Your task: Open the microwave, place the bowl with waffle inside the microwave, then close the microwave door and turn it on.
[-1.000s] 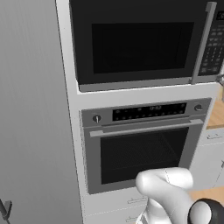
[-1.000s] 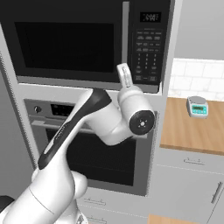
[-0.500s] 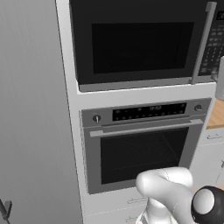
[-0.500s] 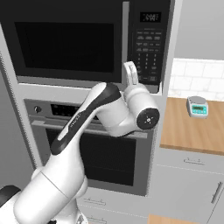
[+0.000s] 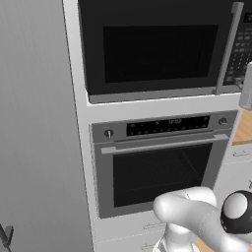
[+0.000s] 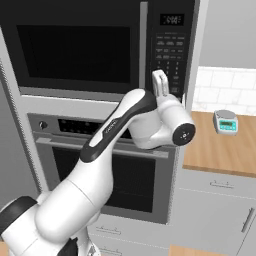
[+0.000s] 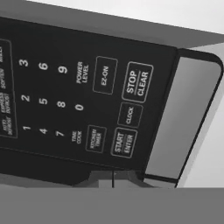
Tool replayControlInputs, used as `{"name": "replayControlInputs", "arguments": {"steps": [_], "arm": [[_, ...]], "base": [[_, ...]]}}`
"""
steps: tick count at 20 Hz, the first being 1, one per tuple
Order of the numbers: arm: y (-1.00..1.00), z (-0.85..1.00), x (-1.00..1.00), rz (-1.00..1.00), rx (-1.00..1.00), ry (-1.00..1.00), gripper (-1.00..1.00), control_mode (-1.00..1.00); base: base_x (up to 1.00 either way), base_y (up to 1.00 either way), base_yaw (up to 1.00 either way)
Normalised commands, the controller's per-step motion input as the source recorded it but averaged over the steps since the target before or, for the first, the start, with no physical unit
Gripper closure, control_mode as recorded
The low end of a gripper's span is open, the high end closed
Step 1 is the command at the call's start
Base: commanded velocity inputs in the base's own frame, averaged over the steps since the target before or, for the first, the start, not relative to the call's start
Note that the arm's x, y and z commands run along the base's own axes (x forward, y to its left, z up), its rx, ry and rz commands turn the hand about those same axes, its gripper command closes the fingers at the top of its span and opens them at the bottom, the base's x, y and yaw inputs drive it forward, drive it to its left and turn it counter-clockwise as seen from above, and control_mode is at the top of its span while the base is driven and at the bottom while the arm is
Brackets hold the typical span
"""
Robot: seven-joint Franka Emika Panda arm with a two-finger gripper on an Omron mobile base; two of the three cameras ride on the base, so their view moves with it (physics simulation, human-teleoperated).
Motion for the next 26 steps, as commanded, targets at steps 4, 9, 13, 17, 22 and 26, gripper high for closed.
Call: {"name": "replayControlInputs", "arguments": {"steps": [4,9,13,17,22,26], "arm": [[0.0,-0.24,0.3,0.0,-0.06,-0.02,1.0,-1.0],[0.0,-0.11,0.48,0.0,-0.04,0.0,1.0,-1.0],[0.0,0.0,0.56,0.0,0.0,0.0,1.0,-1.0],[0.0,0.0,0.63,0.0,-0.01,0.0,1.0,-1.0],[0.09,-0.03,0.7,0.0,-0.09,0.0,1.0,-1.0],[0.1,-0.03,0.59,0.0,-0.09,0.0,1.0,-1.0]], "base": [[0.0,0.0,0.0],[0.0,0.0,0.0],[0.0,0.0,0.0],[0.0,0.0,0.0],[0.0,0.0,0.0],[0.0,0.0,0.0]]}}
